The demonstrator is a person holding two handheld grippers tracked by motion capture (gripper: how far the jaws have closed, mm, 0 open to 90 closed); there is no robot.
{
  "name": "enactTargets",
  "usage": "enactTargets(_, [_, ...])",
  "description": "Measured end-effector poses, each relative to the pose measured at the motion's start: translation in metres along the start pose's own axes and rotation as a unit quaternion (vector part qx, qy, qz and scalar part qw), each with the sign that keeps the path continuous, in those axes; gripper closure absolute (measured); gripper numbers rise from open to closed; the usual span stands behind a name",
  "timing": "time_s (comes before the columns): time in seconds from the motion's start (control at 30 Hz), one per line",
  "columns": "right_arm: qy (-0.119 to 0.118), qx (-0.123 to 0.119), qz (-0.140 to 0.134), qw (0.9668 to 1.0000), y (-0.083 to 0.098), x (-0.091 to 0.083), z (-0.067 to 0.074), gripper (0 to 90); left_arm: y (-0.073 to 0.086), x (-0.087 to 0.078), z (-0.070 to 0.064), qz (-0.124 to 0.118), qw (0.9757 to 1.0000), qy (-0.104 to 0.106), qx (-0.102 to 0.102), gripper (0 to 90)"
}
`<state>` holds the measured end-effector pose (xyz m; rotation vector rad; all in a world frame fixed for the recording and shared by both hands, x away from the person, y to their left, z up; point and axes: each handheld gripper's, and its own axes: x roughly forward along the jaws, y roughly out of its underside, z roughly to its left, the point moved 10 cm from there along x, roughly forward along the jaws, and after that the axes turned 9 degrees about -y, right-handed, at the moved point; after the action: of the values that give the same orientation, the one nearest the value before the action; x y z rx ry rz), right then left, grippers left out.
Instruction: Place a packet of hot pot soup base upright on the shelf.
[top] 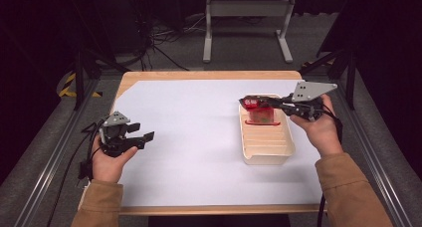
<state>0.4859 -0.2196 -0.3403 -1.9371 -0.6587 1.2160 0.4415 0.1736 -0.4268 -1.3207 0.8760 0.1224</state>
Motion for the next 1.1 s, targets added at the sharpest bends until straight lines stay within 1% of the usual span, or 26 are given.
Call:
enactTargets(0.2, [0.004, -0.008, -0.004, 0.9999, -0.002, 0.0, -0.001, 89.0, 0.001, 0.001, -0.001, 0.004, 1.0, 0.001, 0.0, 36.1])
enactTargets(0.37, [0.003, -0.014, 0.015, 0.9998, 0.004, 0.004, 0.0, 88.9, 0.001, 0.002, 0.0, 0.003, 1.0, 0.0, 0.0, 36.1])
enactTargets(0.5, [0.001, -0.007, 0.012, 0.9999, 0.009, 0.007, -0.001, 88.8, 0.002, 0.002, 0.0, 0.004, 1.0, 0.0, -0.001, 36.1])
enactTargets(0.73, [-0.004, 0.001, 0.014, 0.9999, 0.019, 0.011, 0.001, 88.7, 0.003, 0.003, 0.0, 0.006, 1.0, 0.001, -0.006, 36.1])
enactTargets(0.87, [-0.006, 0.012, 0.005, 0.9999, 0.024, 0.013, 0.002, 87.9, 0.003, 0.003, 0.002, 0.006, 1.0, -0.001, -0.004, 36.1])
enactTargets(0.97, [-0.005, 0.02, 0.001, 0.9998, 0.029, 0.014, 0.002, 87.2, 0.003, 0.003, 0.002, 0.005, 1.0, 0.001, -0.008, 36.1])
enactTargets(1.1, [-0.004, 0.025, 0.002, 0.9997, 0.033, 0.015, 0.002, 87.2, 0.003, 0.003, 0.003, 0.004, 1.0, 0.0, -0.009, 36.1])
